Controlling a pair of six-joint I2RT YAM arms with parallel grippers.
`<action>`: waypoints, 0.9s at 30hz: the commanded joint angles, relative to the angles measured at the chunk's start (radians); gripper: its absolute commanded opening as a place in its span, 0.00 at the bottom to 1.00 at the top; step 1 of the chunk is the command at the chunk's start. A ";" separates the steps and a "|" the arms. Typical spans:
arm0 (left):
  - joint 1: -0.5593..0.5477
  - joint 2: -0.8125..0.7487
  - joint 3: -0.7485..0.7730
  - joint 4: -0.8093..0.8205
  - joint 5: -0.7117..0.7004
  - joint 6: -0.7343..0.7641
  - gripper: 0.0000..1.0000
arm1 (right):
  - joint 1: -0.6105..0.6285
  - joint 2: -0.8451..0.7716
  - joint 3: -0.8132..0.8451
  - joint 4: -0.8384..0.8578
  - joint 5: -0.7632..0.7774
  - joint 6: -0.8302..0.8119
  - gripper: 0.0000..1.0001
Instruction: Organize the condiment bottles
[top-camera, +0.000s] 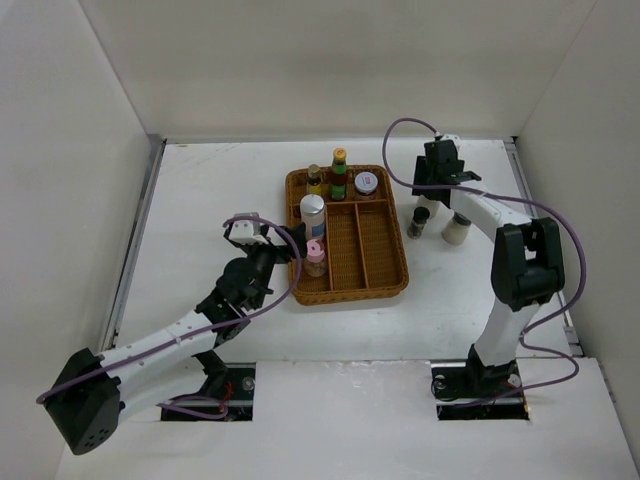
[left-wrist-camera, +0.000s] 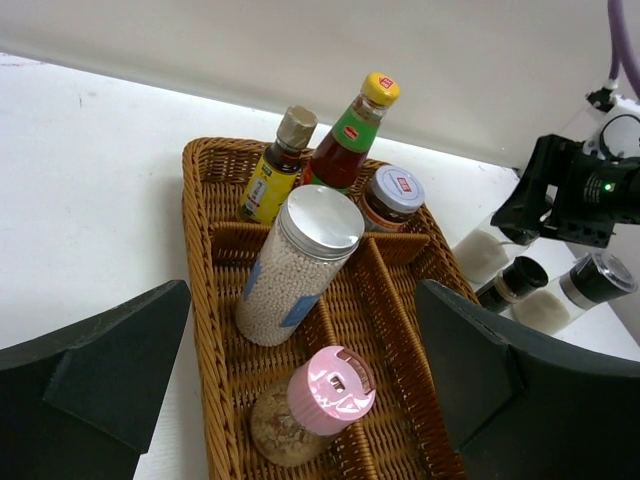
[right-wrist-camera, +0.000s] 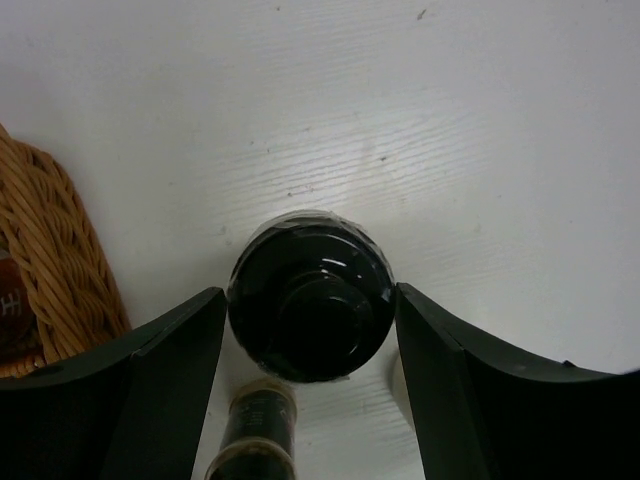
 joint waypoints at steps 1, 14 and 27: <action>0.007 -0.001 -0.006 0.052 0.013 -0.012 0.99 | -0.010 0.007 0.054 0.021 -0.023 0.005 0.65; 0.022 0.008 -0.010 0.054 0.002 -0.018 0.98 | 0.186 -0.414 -0.095 0.274 0.124 -0.043 0.52; 0.108 -0.039 -0.061 0.043 -0.019 -0.095 0.98 | 0.548 -0.332 -0.284 0.463 0.021 0.075 0.52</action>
